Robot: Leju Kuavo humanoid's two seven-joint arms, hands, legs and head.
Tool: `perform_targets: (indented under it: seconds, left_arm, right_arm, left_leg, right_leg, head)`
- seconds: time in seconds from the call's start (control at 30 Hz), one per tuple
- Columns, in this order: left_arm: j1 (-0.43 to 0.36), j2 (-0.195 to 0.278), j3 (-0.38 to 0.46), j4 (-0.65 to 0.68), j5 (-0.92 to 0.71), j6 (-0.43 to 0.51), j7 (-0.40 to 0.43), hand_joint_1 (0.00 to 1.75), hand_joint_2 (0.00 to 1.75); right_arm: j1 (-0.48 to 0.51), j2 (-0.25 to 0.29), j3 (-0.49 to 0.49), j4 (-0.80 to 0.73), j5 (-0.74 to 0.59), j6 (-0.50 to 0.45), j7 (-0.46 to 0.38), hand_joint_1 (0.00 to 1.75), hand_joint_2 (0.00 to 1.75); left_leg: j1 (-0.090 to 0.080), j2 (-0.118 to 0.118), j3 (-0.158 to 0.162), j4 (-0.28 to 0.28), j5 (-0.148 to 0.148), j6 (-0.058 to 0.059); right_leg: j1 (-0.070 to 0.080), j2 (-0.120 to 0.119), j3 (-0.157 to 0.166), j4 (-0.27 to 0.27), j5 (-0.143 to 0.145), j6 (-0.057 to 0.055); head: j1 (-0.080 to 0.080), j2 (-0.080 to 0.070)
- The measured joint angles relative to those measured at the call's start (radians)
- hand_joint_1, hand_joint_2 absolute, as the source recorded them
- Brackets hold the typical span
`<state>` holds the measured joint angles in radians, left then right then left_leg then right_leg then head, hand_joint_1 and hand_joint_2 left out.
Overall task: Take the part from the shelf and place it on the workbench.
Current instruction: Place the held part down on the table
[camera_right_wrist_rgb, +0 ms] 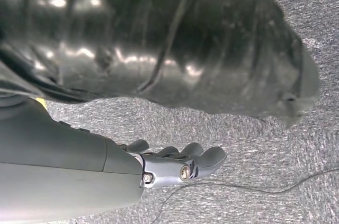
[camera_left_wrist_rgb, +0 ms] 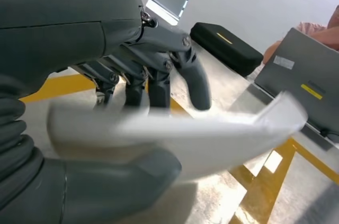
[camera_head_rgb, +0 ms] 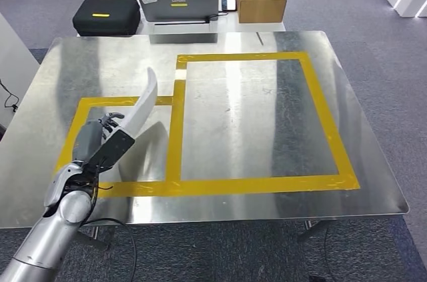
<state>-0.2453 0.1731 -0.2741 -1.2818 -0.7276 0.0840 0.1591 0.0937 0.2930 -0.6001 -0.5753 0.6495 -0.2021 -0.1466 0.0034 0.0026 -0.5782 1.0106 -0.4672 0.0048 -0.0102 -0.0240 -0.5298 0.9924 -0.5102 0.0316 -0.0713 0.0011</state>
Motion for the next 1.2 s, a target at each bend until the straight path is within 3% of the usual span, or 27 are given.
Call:
perform_targets:
  seconds: [0.37,0.83,0.93,1.07,1.13,1.2]
  left_arm:
    - [0.013,0.000,0.000,-0.056,0.056,0.039,-0.050,0.00,0.00]
    - [0.018,0.000,0.000,-0.088,0.063,0.042,-0.054,0.00,0.00]
    - [0.021,0.000,0.001,-0.093,0.077,0.051,-0.065,0.00,0.00]
    - [0.031,-0.001,0.003,-0.109,0.096,0.063,-0.084,0.00,0.00]
    - [0.033,-0.003,0.004,-0.118,0.099,0.070,-0.093,0.00,0.00]
    - [0.037,-0.006,0.004,-0.122,0.098,0.077,-0.102,0.00,0.00]
  right_arm:
    - [0.011,0.000,0.000,0.000,-0.003,0.001,0.000,0.00,0.00]
    - [0.014,0.000,0.000,-0.001,0.000,0.003,0.001,0.00,0.00]
    - [0.016,0.000,0.000,-0.003,0.003,0.005,0.002,0.00,0.00]
    - [0.020,0.000,0.000,-0.008,0.007,0.009,0.004,0.00,0.00]
    - [0.021,0.000,0.000,-0.013,0.008,0.011,0.006,0.00,0.00]
    - [0.023,0.000,0.000,-0.017,0.010,0.014,0.006,0.00,0.00]
  left_leg:
    - [0.000,0.000,0.000,0.000,0.000,0.000]
    - [0.000,0.000,0.000,0.000,0.000,0.000]
    - [-0.003,0.000,-0.001,0.005,-0.004,0.006]
    - [-0.004,0.000,0.001,-0.002,0.003,0.022]
    - [0.001,-0.001,0.006,-0.020,0.017,0.032]
    - [0.003,-0.001,0.004,-0.027,0.023,0.036]
  right_leg:
    - [0.000,0.000,0.000,0.000,0.000,0.000]
    - [0.000,0.000,0.000,0.000,0.000,0.000]
    - [-0.003,-0.001,0.001,-0.003,0.001,0.004]
    - [-0.006,-0.003,0.002,-0.005,0.003,0.015]
    - [-0.006,0.005,-0.013,0.025,-0.026,0.020]
    - [-0.006,0.016,-0.061,0.134,-0.092,0.023]
  head:
    - [0.000,0.000]
    - [0.000,0.000]
    - [0.000,0.000]
    - [-0.001,0.000]
    - [0.001,0.000]
    - [0.004,0.000]
